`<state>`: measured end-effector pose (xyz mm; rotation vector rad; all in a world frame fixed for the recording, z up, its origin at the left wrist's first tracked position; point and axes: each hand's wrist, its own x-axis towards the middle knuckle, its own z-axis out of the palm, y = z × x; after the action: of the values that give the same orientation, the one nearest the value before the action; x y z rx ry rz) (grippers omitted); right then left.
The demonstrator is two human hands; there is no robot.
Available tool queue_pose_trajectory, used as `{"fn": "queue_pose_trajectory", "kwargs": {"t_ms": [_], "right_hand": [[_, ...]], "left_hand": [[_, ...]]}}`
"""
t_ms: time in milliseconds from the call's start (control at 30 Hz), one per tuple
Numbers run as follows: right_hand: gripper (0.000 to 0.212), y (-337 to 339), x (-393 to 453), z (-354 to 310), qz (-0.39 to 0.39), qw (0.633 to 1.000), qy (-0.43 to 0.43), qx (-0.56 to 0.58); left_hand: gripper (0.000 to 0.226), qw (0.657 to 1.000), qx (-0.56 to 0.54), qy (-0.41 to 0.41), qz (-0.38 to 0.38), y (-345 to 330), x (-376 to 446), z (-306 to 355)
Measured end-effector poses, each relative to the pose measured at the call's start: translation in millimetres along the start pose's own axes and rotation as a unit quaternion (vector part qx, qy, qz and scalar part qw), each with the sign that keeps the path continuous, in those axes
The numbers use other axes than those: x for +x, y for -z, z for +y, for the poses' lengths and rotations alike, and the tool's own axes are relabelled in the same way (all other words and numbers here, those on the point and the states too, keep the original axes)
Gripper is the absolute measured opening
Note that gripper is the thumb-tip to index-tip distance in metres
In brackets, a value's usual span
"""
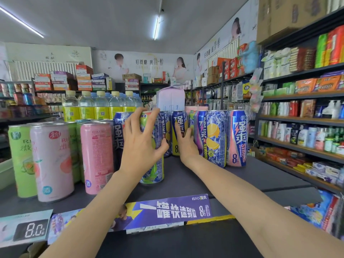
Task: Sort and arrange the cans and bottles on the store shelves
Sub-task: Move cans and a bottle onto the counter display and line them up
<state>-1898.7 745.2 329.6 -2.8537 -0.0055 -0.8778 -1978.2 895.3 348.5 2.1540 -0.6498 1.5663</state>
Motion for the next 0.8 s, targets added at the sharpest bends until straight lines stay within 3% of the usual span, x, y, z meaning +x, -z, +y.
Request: {"fn": "queue_pose_trajectory", "kwargs": {"t_ms": [200,333,500,600,700,800], "right_hand": [[0.093,7.5,-6.2,-3.7,-0.020,1.000,-0.002,0.019],[0.090,25.0,-24.9,-11.4,-0.054,0.986,-0.024,0.156],[0.082,68.0,-73.1,7.1,0.016,0.961,0.072,0.266],[0.069,89.2,-87.0,34.4,0.096,0.969,0.084,0.212],[0.071,98.1,-80.4,61.4,0.202,0.972,0.060,0.099],[0.090,96.8,-69.0,75.4,0.182,0.981,0.031,0.057]], "left_hand": [[0.065,1.000,-0.008,0.009,-0.014,4.4,-2.1,0.8],[0.069,1.000,-0.018,0.004,-0.015,6.6,-3.3,1.1],[0.091,0.990,-0.077,0.100,-0.059,22.7,-27.6,11.8],[0.102,0.978,-0.015,0.154,-0.137,38.1,-27.9,20.1],[0.114,0.960,0.075,0.171,-0.207,42.2,-17.8,22.8],[0.118,0.946,0.098,0.178,-0.252,39.5,-16.9,24.9]]}}
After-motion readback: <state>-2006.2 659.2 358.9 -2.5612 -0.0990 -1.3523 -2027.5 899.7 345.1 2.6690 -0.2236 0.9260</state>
